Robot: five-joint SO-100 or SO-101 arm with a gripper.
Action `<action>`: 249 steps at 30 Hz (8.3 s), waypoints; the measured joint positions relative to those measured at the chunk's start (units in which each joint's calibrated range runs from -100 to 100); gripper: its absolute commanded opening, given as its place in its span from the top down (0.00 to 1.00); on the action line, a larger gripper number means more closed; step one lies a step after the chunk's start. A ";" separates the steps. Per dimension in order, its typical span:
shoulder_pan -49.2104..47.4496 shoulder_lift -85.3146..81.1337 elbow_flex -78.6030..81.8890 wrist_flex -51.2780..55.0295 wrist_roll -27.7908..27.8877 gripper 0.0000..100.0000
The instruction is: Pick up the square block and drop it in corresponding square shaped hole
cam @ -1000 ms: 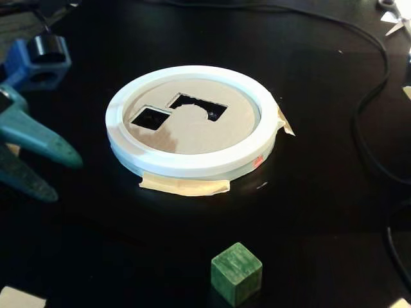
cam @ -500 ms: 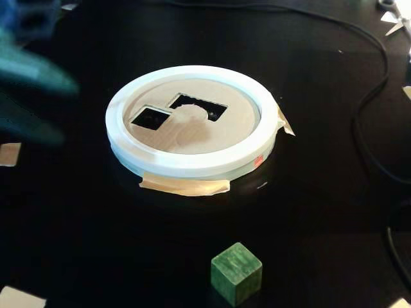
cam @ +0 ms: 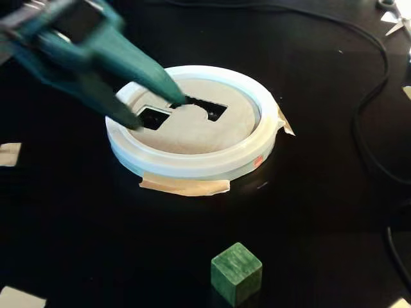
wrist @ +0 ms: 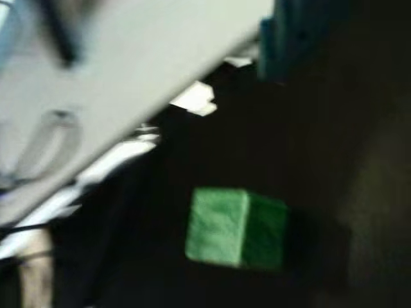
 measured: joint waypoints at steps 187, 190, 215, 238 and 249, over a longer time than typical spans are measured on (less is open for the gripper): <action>-43.06 23.72 -7.52 9.02 -13.14 0.68; -43.26 26.93 -7.42 9.02 -13.14 0.68; -47.75 28.98 -7.42 9.02 -13.14 0.21; -40.46 -1.34 0.20 24.15 -9.08 0.21; -6.09 -47.61 31.04 24.05 -1.32 0.21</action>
